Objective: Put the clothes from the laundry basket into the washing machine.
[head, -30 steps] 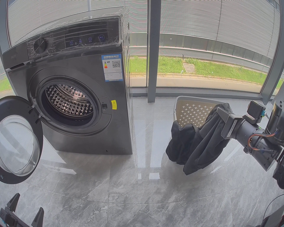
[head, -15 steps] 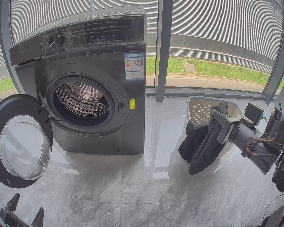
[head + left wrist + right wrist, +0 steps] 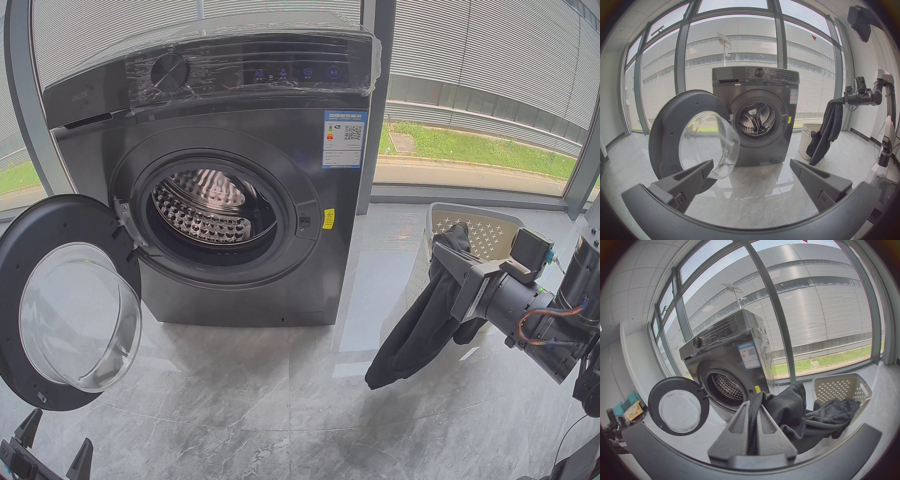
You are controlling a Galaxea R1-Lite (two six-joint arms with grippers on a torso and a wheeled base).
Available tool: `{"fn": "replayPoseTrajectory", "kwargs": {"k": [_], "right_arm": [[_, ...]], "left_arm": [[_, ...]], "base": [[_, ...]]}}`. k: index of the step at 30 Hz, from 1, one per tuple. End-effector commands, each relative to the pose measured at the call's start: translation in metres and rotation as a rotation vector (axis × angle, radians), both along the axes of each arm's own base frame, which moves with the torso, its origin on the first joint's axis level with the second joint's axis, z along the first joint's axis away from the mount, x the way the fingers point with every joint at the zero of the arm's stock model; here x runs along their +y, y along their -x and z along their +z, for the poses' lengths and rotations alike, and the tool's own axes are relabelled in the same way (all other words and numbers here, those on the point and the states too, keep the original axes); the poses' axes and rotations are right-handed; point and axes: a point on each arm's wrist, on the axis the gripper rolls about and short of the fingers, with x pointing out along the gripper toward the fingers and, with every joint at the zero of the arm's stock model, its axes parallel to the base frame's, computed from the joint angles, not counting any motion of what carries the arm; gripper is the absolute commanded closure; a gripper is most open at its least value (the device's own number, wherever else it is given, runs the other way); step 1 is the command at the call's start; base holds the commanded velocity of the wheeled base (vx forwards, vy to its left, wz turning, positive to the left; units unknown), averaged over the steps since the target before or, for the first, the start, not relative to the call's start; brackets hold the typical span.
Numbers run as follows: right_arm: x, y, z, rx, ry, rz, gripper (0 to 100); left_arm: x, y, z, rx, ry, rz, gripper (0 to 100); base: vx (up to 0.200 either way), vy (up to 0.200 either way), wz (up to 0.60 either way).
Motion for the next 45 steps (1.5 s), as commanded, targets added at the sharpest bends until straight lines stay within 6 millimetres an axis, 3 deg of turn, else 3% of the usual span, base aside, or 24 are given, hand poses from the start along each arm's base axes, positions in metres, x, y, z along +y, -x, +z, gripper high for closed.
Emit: {"fn": "replayPoseTrajectory", "kwargs": {"k": [1,8,38,45], "right_arm": [[0.0020,0.0017,0.0015,-0.014,-0.012,0.018,100],[0.0026,0.0007,0.0069,-0.038,-0.031,0.020,100],[0.0014,-0.0018,0.0023,-0.023,-0.020,0.010,100],[0.0012,-0.0020,0.0023,-0.023,-0.021,0.011,100]], "left_arm": [[0.0000,0.0001,-0.0049,0.000,0.000,0.000,0],[0.0000,0.0001,-0.0049,0.000,0.000,0.000,0],[0.0000,0.0001,-0.0049,0.000,0.001,0.000,0],[0.0000,0.0001,-0.0049,0.000,0.001,0.000,0]], "base": [[0.000,0.200,0.00],[0.000,0.200,0.00],[0.000,0.000,0.00],[0.000,0.200,0.00]]}}
